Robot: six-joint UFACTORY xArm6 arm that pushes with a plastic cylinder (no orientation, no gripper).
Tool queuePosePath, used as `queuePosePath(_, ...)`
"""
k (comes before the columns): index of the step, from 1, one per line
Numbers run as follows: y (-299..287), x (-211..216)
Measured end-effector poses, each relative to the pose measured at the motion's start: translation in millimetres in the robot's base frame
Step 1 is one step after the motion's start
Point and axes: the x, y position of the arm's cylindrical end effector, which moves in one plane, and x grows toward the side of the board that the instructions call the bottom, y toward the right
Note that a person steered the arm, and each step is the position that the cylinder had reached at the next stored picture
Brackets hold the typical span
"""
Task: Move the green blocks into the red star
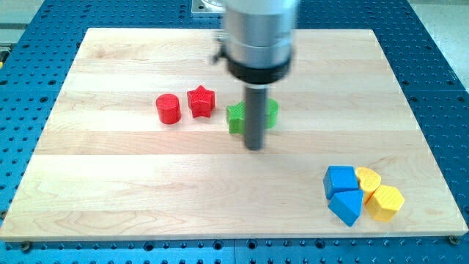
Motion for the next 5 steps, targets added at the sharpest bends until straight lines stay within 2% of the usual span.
queuePosePath(1,-14,-25)
queuePosePath(2,-79,-32)
queuePosePath(3,-63,-22)
queuePosePath(4,26,-29)
queuePosePath(5,26,-59)
